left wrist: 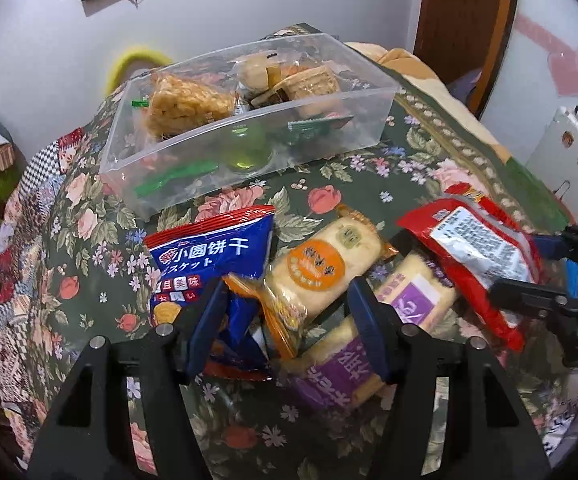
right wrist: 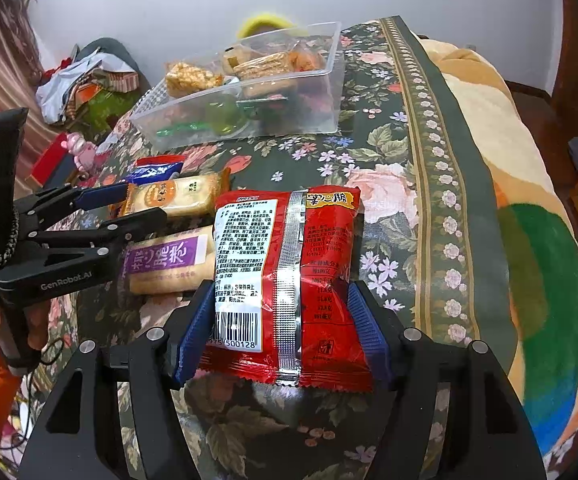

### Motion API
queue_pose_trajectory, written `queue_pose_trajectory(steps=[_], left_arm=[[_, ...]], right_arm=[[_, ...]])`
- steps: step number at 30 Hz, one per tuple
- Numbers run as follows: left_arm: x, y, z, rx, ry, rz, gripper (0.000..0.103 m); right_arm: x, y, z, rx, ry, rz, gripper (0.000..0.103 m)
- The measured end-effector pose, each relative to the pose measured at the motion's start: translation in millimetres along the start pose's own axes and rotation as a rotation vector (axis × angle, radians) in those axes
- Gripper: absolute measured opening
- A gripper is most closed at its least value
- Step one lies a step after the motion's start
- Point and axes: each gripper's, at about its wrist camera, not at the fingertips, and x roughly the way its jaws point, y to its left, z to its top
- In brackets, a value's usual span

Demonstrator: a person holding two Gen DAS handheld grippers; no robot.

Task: Organize snacks
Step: 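Grasp the red packet with the right tool while the left tool grasps the purple-labelled roll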

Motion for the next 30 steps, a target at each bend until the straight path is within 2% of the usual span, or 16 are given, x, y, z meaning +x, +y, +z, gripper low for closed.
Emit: queue_pose_trajectory(steps=[8,16,20,23,26,29,30], left_arm=[[-25,-10,-11,-0.014,-0.011,-0.077,0.062],[-7,-41,-13,0.043,0.042,-0.170,0.063],[11,-48,-9,0.072,0.065,-0.155,0.063],[25,-47,-7,0.061,0.091,-0.186,0.068],[32,-46,-10,0.053,0.099,-0.167,0.069],[29,-47,-14,0.048,0.082,-0.152,0.064],[27,-47,-16,0.048,0.078,-0.149,0.059]], right_arm=[[-3,-5,2,0.001,-0.022,-0.021,0.063],[-9,-8,-2,-0.002,-0.026,-0.018,0.063],[-14,-10,-5,-0.004,-0.027,-0.022,0.063],[-16,-11,-6,-0.001,-0.031,-0.026,0.063],[-17,-14,-8,0.006,-0.033,-0.030,0.063],[-19,-15,-8,0.015,-0.039,-0.030,0.063],[-19,-15,-8,0.017,-0.042,-0.030,0.063]])
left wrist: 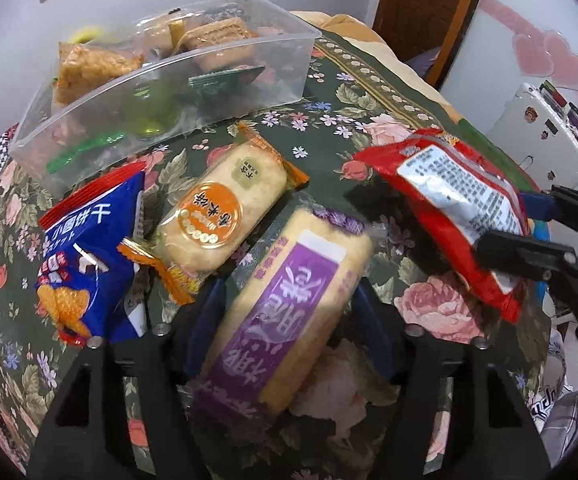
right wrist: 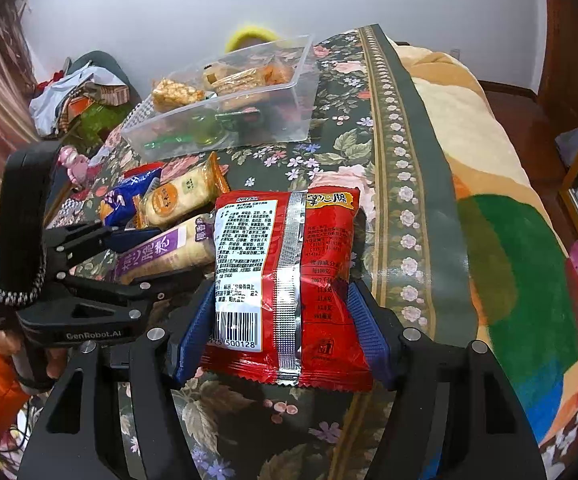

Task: Organize snacks
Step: 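Grasp the red packet with the right tool while the left tool grasps the purple-labelled roll, then carry the red packet and purple-labelled roll into the clear box and open both tools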

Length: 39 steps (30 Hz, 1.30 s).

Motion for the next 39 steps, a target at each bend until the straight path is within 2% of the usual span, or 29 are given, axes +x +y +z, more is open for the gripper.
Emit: queue_pose_trajectory(steps=[1,3,11,12,13,22,27,39], left_arm=[[-3,0,-3,0.001,-0.004,0.003,0.051],[-7,0,-6,0.002,-0.002,0.011,0.045],[-42,7,-13,-0.036,-0.069,0.013,0.041],[-49,10,-12,-0.044,-0.088,0.017,0.037],[-53,11,-8,-0.049,-0.106,0.016,0.022],[-68,30,6,-0.112,-0.147,0.004,0.022],[-85,38,10,-0.131,-0.202,0.012,0.022],[-124,80,44,-0.177,-0.323,0.098,0.022]], right_arm=[[-1,0,1,0.001,-0.004,0.001,0.063],[-3,2,2,0.002,-0.016,0.002,0.063],[-12,15,16,-0.020,-0.065,0.013,0.063],[-12,17,18,-0.022,-0.069,0.014,0.063],[-13,19,21,-0.027,-0.077,0.016,0.063],[-20,35,45,-0.058,-0.146,0.032,0.063],[-18,40,53,-0.072,-0.160,0.035,0.063],[-15,53,91,-0.102,-0.227,0.035,0.063]])
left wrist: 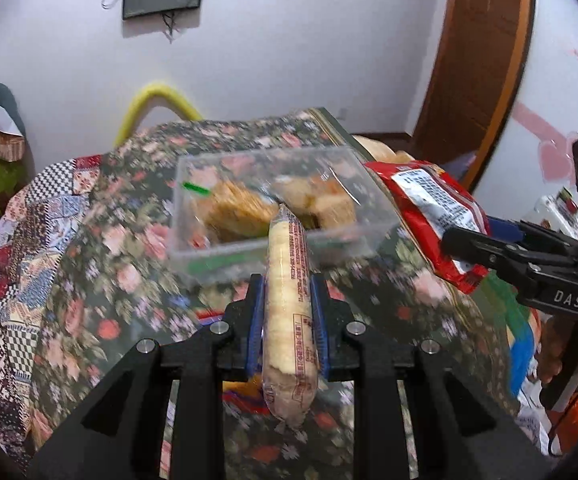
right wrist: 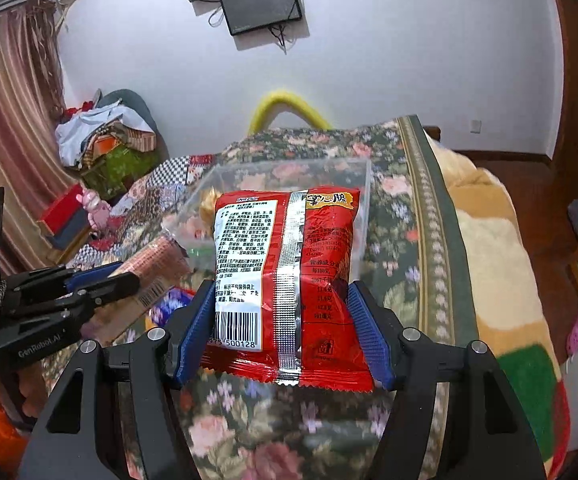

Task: Organize snacks
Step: 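Carry the red packet and purple-labelled roll into the clear box and open both tools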

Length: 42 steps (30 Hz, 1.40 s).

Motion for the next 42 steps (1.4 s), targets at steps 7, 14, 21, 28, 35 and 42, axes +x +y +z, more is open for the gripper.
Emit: queue_pose_trajectory(steps=[7,14,21,28,35,42], left_arm=[[18,29,36,-0.028,-0.049,0.077,0.022],[50,57,61,-0.069,-0.053,0.110,0.022],[93,74,79,-0.075,-0.033,0.128,0.022],[127,80,85,-0.087,-0.005,0.128,0.022],[137,76,80,-0.068,0.005,0.142,0.022],[130,70,75,-0.051,0.023,0.143,0.026]], right_arm=[[14,3,25,-0.015,-0.043,-0.002,0.063],[42,-3,46,-0.011,-0.042,-0.019,0.063],[78,-22,61,0.017,0.002,-0.047,0.063],[103,-31,65,0.038,0.061,-0.045,0.063],[116,-37,65,0.044,0.102,-0.059,0.063],[111,-41,66,0.046,0.107,-0.060,0.064]])
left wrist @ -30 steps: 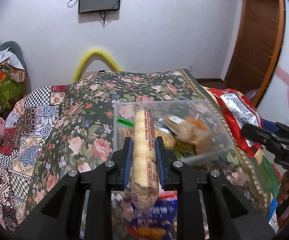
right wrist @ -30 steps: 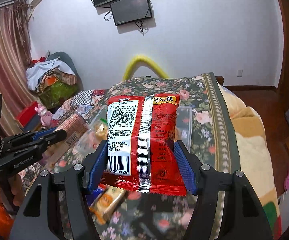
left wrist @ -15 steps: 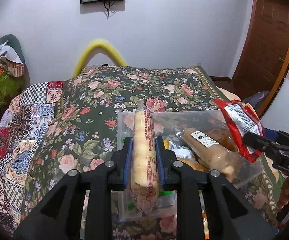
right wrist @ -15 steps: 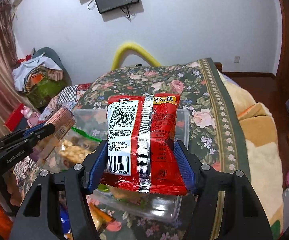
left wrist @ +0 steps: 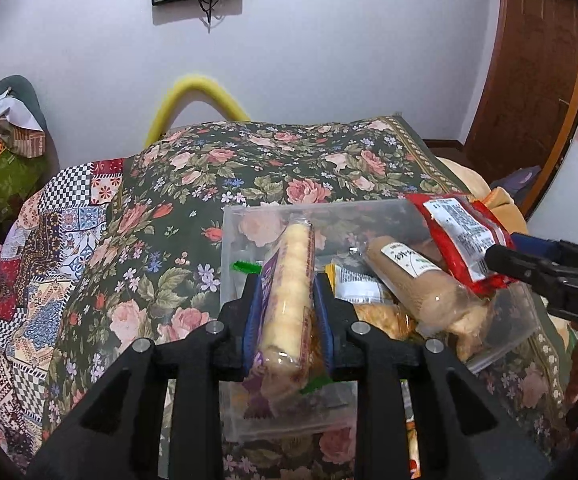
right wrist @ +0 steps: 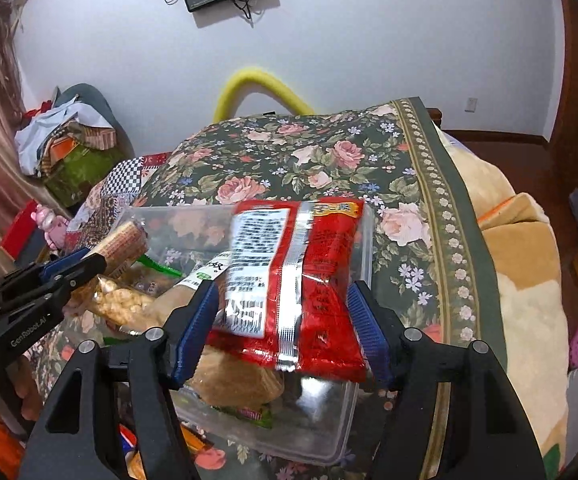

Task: Organize snacks
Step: 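Carry the red packet and purple-labelled roll into the clear box and open both tools, then grasp the blue biscuit bag with the left tool while the right tool grasps the orange-labelled bread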

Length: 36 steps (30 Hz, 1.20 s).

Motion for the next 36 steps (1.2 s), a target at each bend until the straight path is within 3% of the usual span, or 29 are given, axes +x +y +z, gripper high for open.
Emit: queue_pose_trajectory(steps=[2,6,12,16,25,36], left_arm=[[-5,0,-2,-0.003,-0.001,-0.011,0.028],[-20,0,-6,-0.015,-0.013,-0.041,0.043],[-48,-3,-16,-0.003,-0.032,-0.053,0.058],[-60,0,-29,-0.009,-0.020,-0.066,0.062],[-70,2,-82,0.002,0.065,-0.044,0.084],[-51,-11,-134,0.017,0.209,-0.112,0.089]], right_arm=[[-4,2,0,-0.016,-0.009,-0.004,0.066],[-21,9,-4,-0.055,-0.035,-0.011,0.070],[-43,18,-14,-0.086,-0.058,0.013,0.070],[-56,23,-25,-0.099,-0.067,0.029,0.070],[-66,34,-63,-0.114,-0.015,0.055,0.071],[-41,42,-97,-0.086,0.103,0.080,0.071]])
